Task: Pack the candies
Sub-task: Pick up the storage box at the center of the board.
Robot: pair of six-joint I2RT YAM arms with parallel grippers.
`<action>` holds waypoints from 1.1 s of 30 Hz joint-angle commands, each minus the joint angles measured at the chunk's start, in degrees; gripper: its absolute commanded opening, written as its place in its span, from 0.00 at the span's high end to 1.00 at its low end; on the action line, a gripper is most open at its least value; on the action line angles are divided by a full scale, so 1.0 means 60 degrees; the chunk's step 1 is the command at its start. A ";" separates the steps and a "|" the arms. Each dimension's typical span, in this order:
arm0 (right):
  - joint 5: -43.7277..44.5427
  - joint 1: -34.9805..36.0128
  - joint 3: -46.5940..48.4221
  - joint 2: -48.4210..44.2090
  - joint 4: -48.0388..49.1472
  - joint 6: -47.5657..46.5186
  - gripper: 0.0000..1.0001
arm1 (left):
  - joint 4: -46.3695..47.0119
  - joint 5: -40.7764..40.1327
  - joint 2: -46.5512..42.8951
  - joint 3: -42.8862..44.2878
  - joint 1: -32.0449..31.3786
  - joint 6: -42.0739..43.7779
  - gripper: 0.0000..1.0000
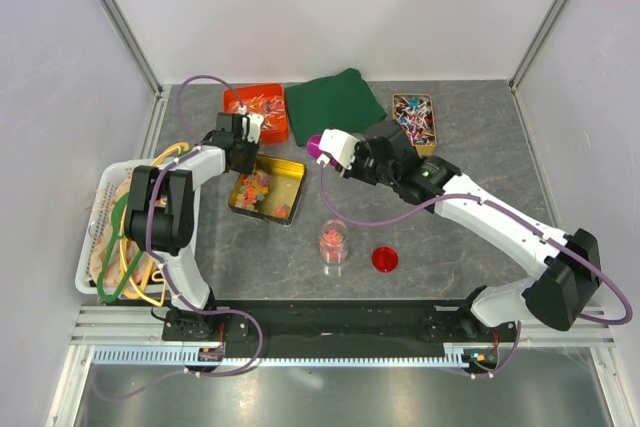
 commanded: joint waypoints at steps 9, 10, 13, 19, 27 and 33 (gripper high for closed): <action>0.0471 0.0464 0.1945 -0.0111 -0.2413 -0.1249 1.00 | 0.0427 -0.0510 0.0533 0.0008 -0.0177 0.0412 0.98; 0.0516 0.0465 0.1975 -0.0111 -0.2530 -0.1278 1.00 | 0.0398 -0.0510 0.0549 0.0023 -0.0192 0.0397 0.98; 0.0648 0.0552 0.2092 -0.0140 -0.2793 -0.1352 1.00 | 0.0427 -0.0320 0.0476 0.0096 -0.0236 0.0382 0.98; 0.1072 0.0860 0.2253 0.0020 -0.3117 -0.1586 1.00 | 0.1128 0.1172 -0.0402 -0.0181 -0.0251 -0.0349 0.98; 0.1190 0.1123 0.2546 0.0342 -0.3059 -0.1615 1.00 | 0.3735 0.1924 -0.1822 -0.1162 -0.0236 -0.2149 0.98; 0.2139 0.1591 0.2780 0.0898 -0.3073 -0.2039 1.00 | 0.4702 0.0928 -0.2321 -0.1573 -0.0236 -0.3072 0.98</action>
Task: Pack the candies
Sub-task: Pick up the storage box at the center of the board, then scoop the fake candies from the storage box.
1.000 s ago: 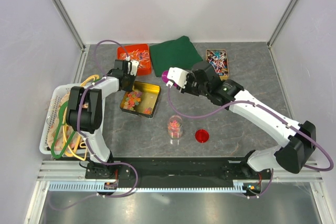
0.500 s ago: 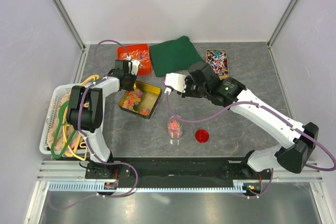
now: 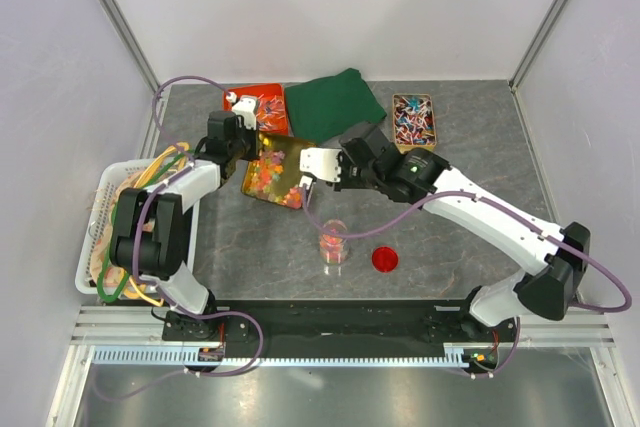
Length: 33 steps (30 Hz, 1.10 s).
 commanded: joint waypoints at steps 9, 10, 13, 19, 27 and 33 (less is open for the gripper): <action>0.2762 0.0811 0.1162 0.1466 0.0446 -0.1791 1.00 | 0.1626 -0.3508 -0.0943 -0.0380 -0.0471 -0.1108 0.98; 0.2996 0.0870 0.1279 0.1568 0.0477 -0.1850 1.00 | 0.1771 -0.3745 -0.0972 -0.0482 -0.0530 -0.1049 0.98; 0.3626 0.1162 0.1455 0.2095 0.0667 -0.2158 1.00 | 0.2036 -0.4376 -0.1046 -0.0643 -0.0676 -0.0741 0.98; 0.4755 0.1602 0.2084 0.3354 0.0726 -0.2772 1.00 | 0.2416 -0.4903 -0.1163 -0.0848 -0.0896 -0.0551 0.98; 0.5210 0.1808 0.2817 0.4849 0.0741 -0.2921 1.00 | 0.2828 -0.5783 -0.1265 -0.0908 -0.1263 0.0153 0.98; 0.5356 0.1866 0.2862 0.5304 0.0784 -0.3052 1.00 | 0.2842 -0.5330 -0.1295 -0.1024 -0.1277 0.0036 0.98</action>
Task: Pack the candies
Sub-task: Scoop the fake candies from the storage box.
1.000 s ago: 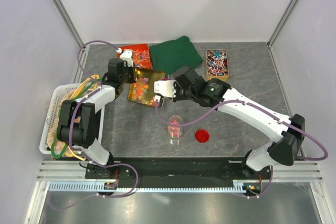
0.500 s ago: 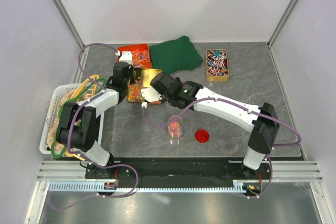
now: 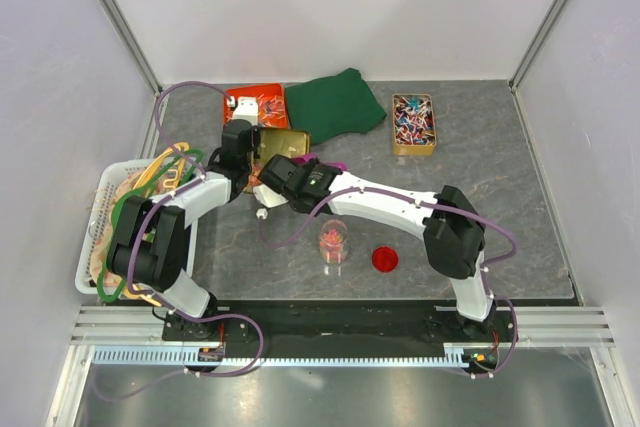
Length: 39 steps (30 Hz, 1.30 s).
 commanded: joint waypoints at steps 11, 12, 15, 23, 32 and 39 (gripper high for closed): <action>0.0884 0.0238 0.0509 0.0578 -0.0271 -0.0840 1.00 | 0.0736 0.0520 -0.0310 -0.0034 -0.0002 -0.0085 0.98; 0.0914 0.0239 0.0538 0.0709 -0.0256 -0.0913 1.00 | 0.0735 0.0506 -0.0310 -0.0048 -0.0002 -0.0071 0.98; 0.1235 0.0428 0.0582 0.0958 -0.0183 -0.1307 1.00 | 0.0721 0.0608 -0.0383 -0.0107 -0.0017 -0.0317 0.98; 0.0872 0.0722 0.0918 0.1514 -0.0519 -0.1530 1.00 | 0.0589 0.0799 -0.0398 -0.0092 -0.0017 -0.0393 0.98; -0.0813 0.0708 0.2061 0.2262 -0.1326 0.1132 1.00 | 0.0443 0.0872 -0.0281 -0.0107 -0.0017 -0.0451 0.98; -0.1166 0.0664 0.1608 0.2439 -0.0418 0.2103 1.00 | 0.0208 0.0989 -0.0236 -0.0165 -0.0002 -0.0364 0.98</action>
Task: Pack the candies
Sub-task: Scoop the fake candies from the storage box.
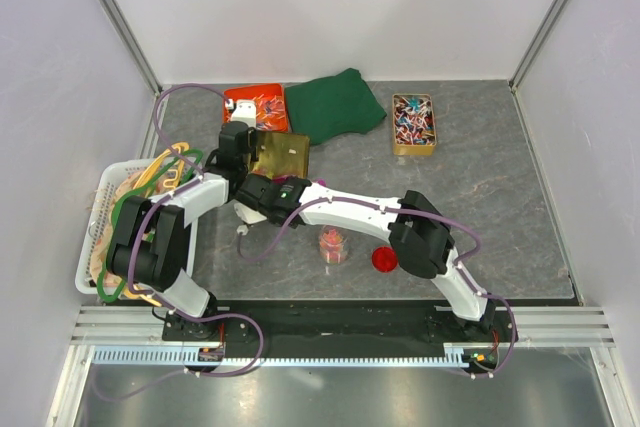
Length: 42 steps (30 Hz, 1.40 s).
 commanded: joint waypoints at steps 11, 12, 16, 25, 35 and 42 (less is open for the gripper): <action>-0.0307 0.0118 0.0921 0.1302 0.0847 0.2028 1.00 | -0.1106 0.0052 -0.0028 0.0554 -0.0148 -0.0737 0.98; -0.0337 0.0133 0.1037 0.1448 0.0847 0.2058 1.00 | -0.1194 0.0051 -0.0013 0.0642 -0.0162 -0.0766 0.98; -0.0337 0.0249 0.1331 0.1859 0.0848 0.2014 1.00 | -0.1472 0.0022 -0.0159 0.0687 -0.0148 -0.0811 0.98; 0.0264 0.0733 0.0982 0.1817 0.1459 0.0800 1.00 | -0.1313 -0.0139 -0.0628 0.0438 -0.0148 -0.0752 0.98; 0.0908 0.0865 -0.1172 0.0498 0.2605 -0.0403 1.00 | -0.1034 0.0593 -0.0395 0.0627 -0.0162 -0.0547 0.98; 0.0967 0.0836 -0.1320 0.0571 0.2649 0.0036 1.00 | -0.1195 0.0579 -0.0277 0.0599 -0.0162 -0.0752 0.98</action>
